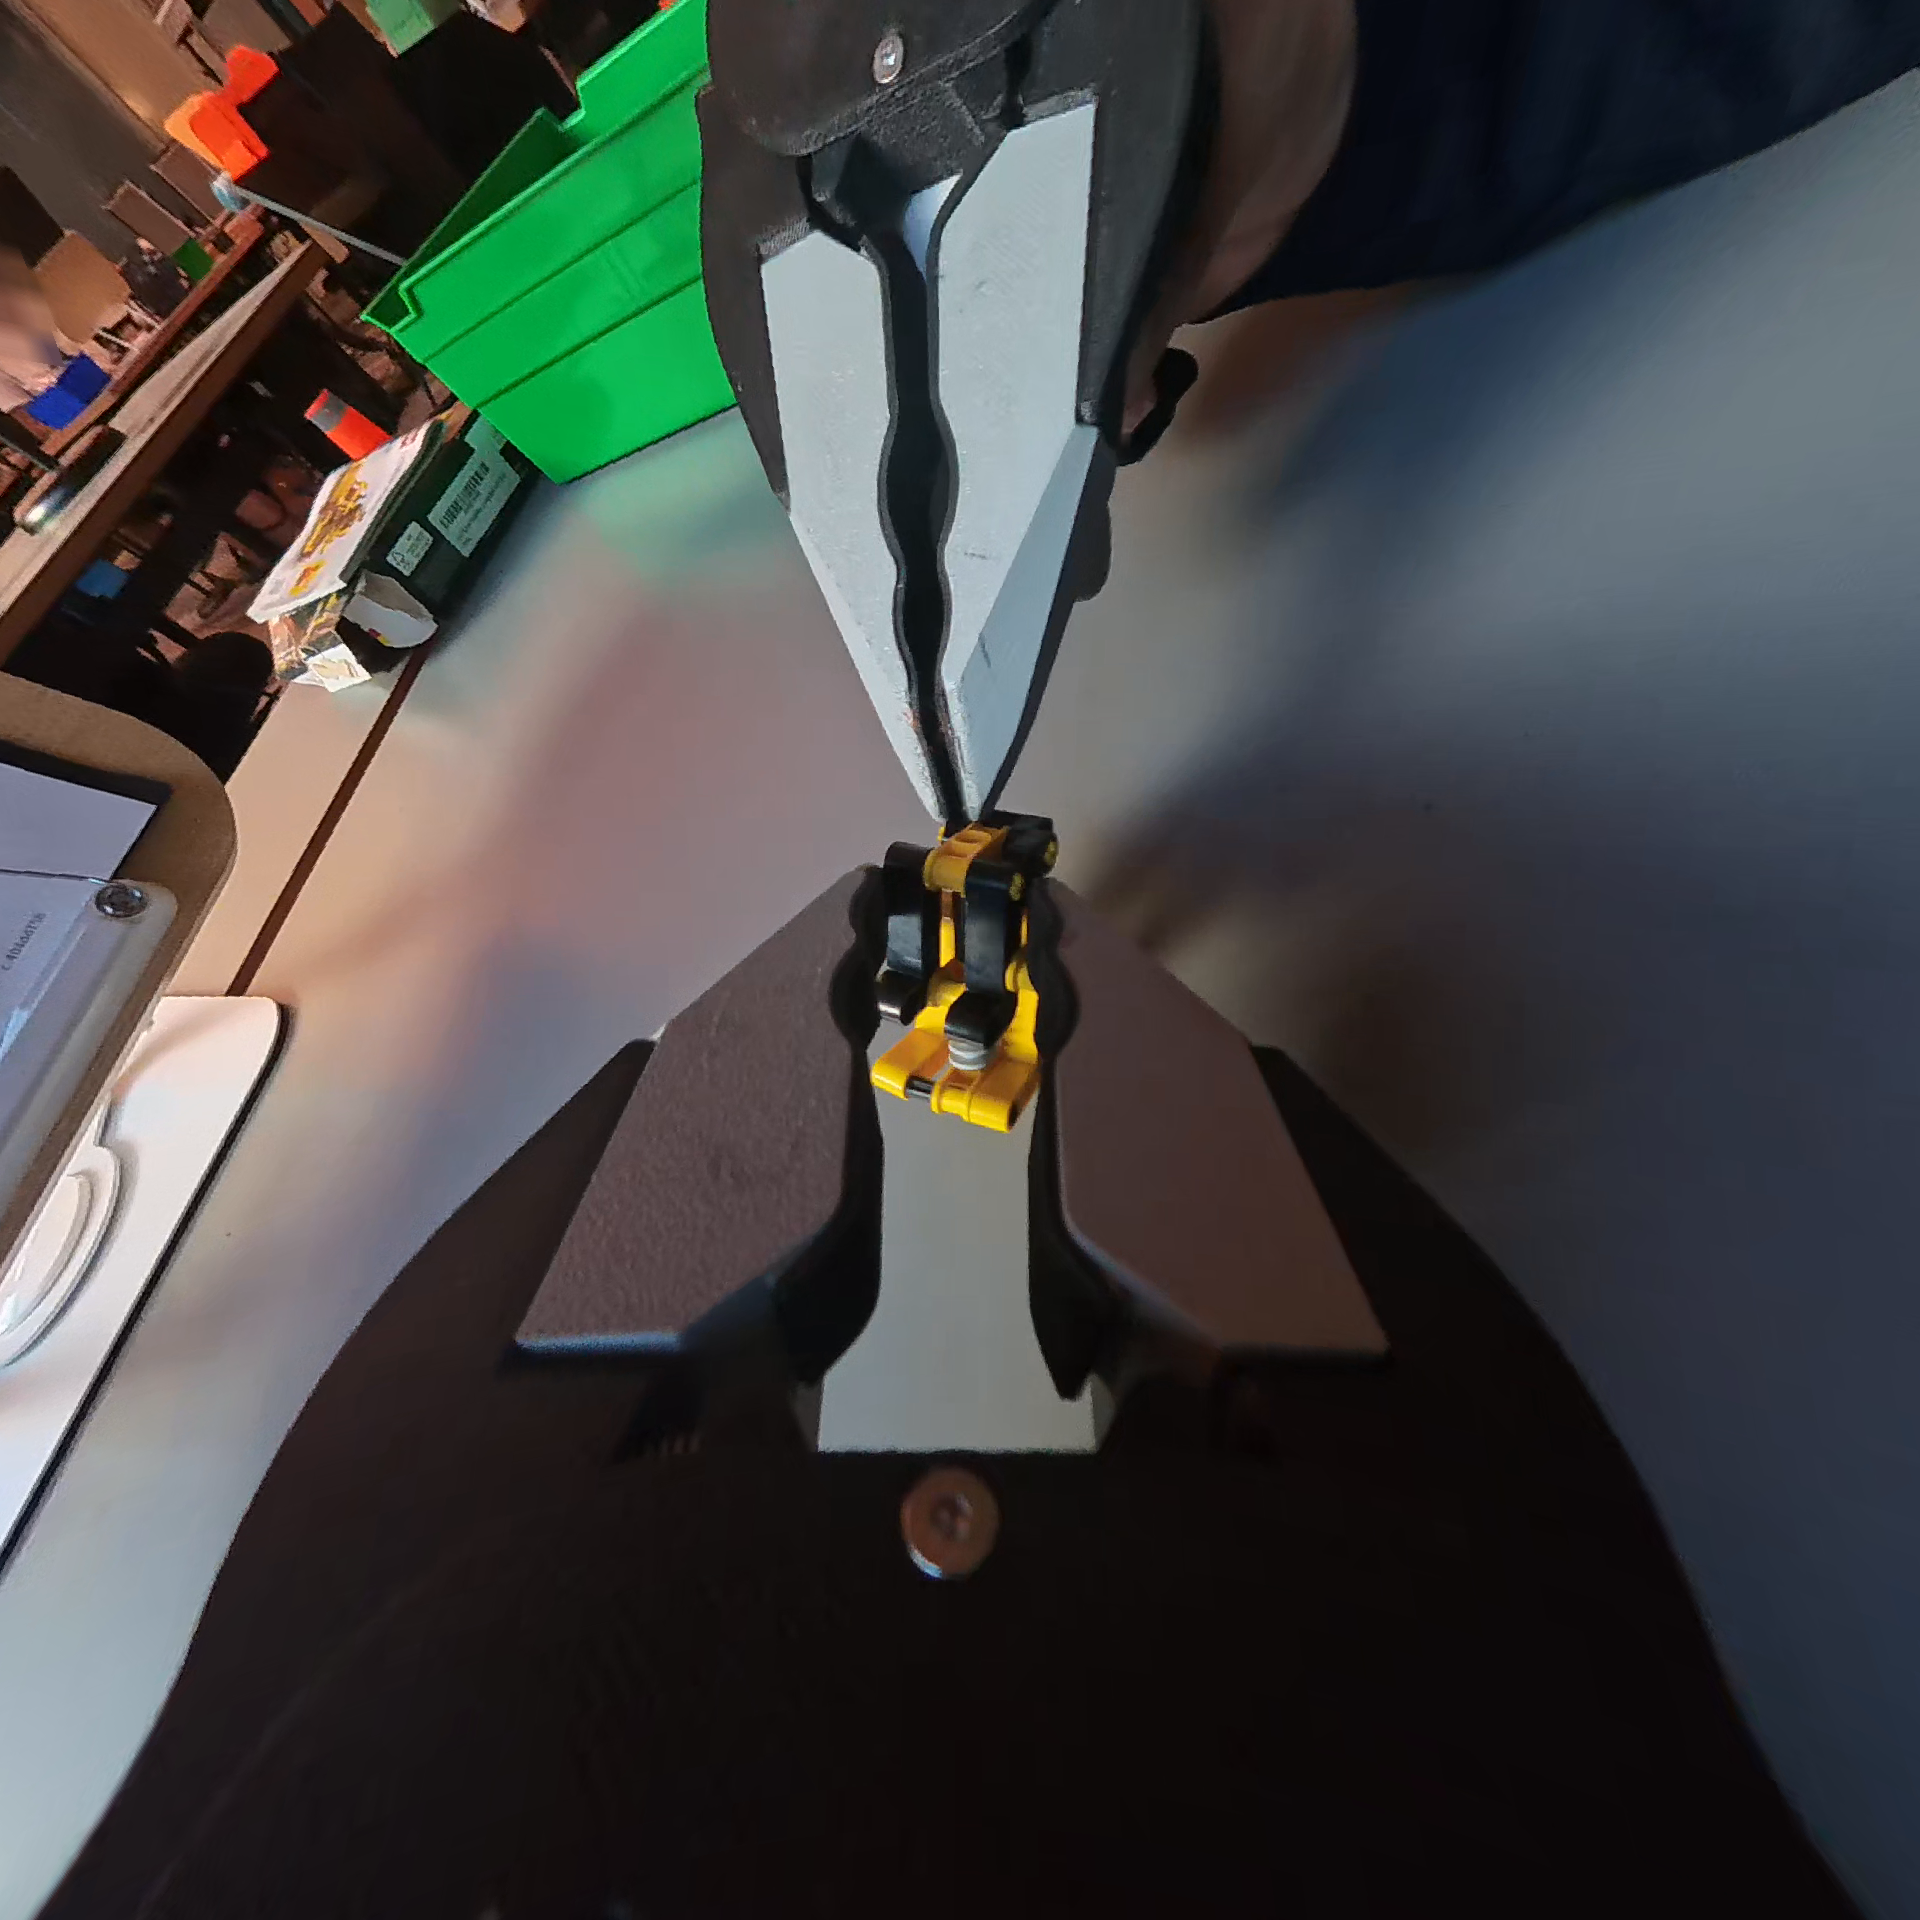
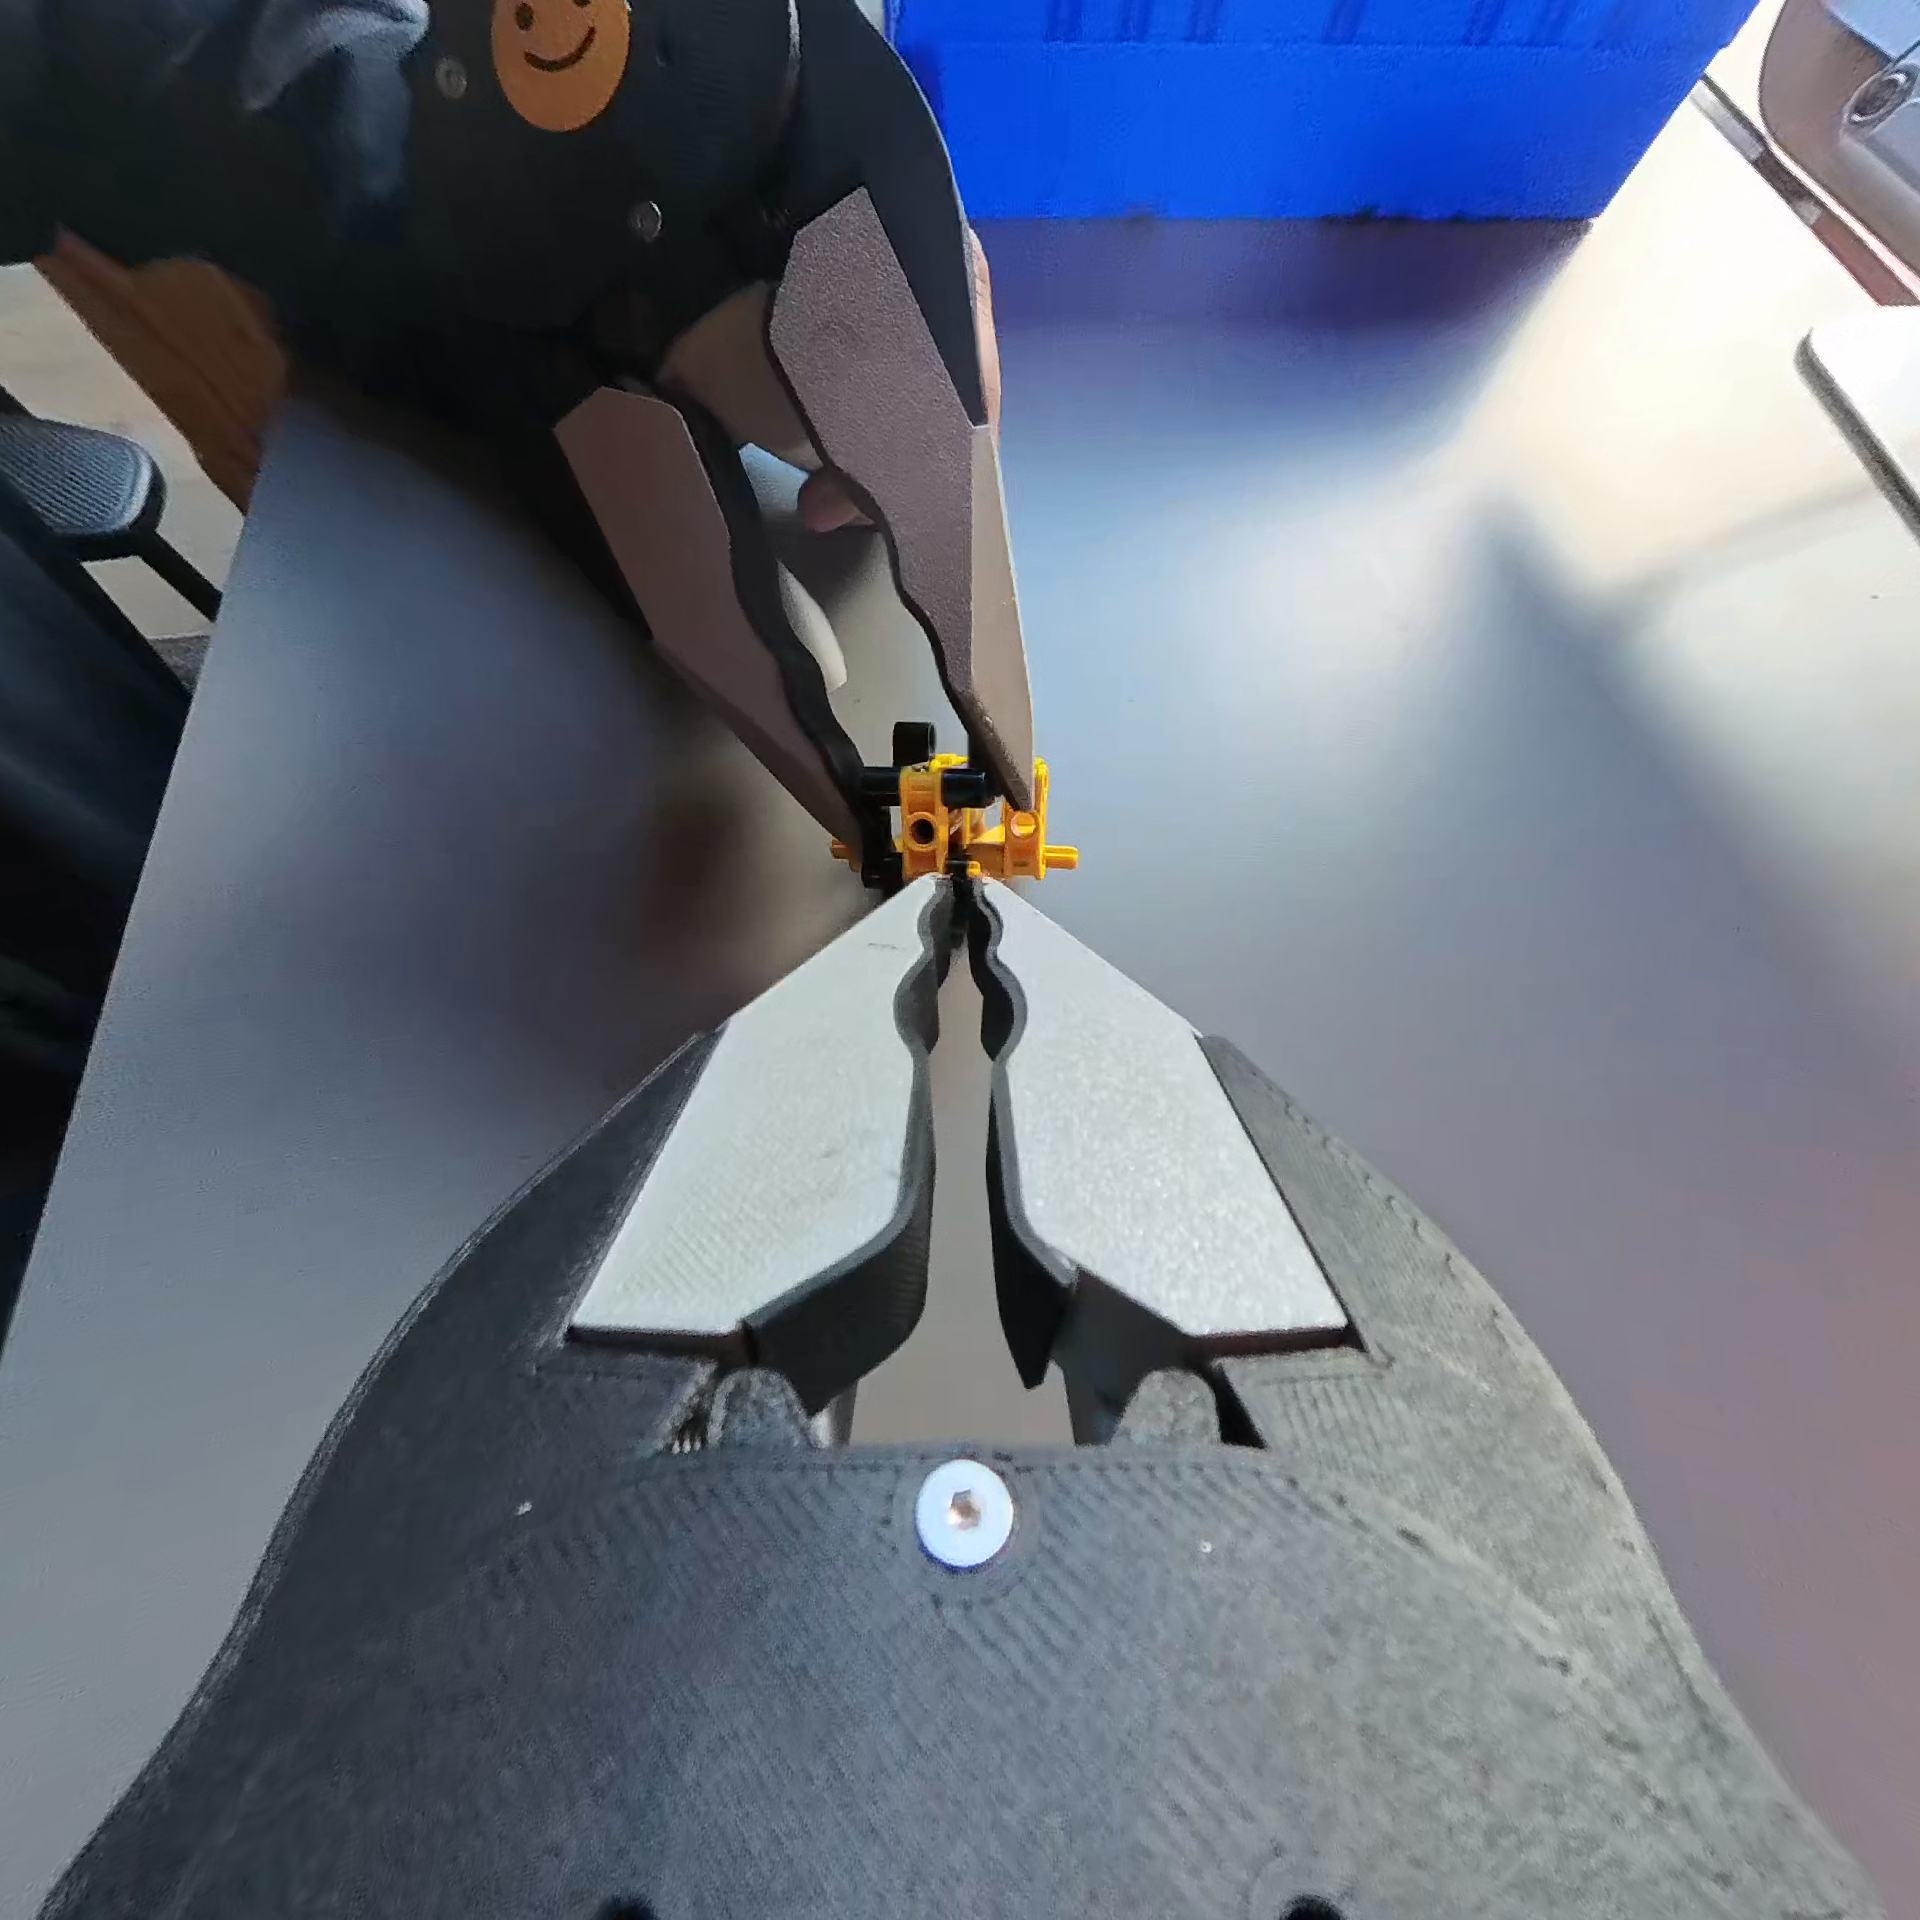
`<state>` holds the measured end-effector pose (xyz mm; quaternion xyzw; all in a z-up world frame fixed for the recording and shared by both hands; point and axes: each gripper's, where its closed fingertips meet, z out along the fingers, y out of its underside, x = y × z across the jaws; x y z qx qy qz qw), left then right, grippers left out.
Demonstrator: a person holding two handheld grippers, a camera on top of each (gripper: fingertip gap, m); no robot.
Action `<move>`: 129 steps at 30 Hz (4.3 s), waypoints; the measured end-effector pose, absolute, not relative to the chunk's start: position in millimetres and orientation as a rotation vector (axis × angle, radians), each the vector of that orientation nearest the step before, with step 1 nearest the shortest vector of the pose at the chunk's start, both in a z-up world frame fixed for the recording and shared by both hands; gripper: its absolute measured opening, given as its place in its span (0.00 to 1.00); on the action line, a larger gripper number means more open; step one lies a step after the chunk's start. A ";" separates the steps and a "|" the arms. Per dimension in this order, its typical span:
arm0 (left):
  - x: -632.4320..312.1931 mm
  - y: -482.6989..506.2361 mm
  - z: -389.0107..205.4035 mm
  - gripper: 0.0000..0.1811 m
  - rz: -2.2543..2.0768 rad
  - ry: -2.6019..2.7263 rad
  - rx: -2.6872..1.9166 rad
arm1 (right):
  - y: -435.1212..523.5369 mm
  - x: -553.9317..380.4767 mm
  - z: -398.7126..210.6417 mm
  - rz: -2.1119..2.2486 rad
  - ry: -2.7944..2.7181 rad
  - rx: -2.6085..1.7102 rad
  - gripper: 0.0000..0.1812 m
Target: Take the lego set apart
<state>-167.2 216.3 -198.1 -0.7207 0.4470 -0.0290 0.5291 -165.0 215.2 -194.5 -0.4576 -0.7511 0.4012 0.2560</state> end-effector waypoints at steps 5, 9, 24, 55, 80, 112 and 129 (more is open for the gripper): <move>-162.9 212.5 -198.7 0.13 -0.061 1.134 -1.660 | 209.7 -159.6 -199.5 1.225 -2.087 -1.285 0.03; -162.6 211.2 -198.8 0.13 -0.066 1.144 -1.655 | 207.3 -160.4 -199.7 1.195 -2.095 -1.279 0.03; -135.5 191.8 -198.6 0.12 -0.156 1.233 -1.593 | 256.8 -178.3 -175.3 1.085 -1.683 -1.370 0.00; -163.8 209.9 -199.6 0.13 0.010 1.201 -1.580 | 210.9 -163.0 -202.9 1.080 -2.042 -1.231 0.01; -171.0 206.5 -206.4 0.12 -0.044 1.212 -1.651 | 210.2 -174.2 -210.5 0.699 -1.969 -1.084 0.00; -171.3 210.5 -196.7 0.13 -0.015 1.173 -1.576 | 230.0 -165.2 -190.6 0.874 -1.920 -1.136 0.09; -169.8 209.5 -196.9 0.13 0.004 1.189 -1.559 | 217.6 -167.3 -194.6 0.943 -1.962 -1.134 0.05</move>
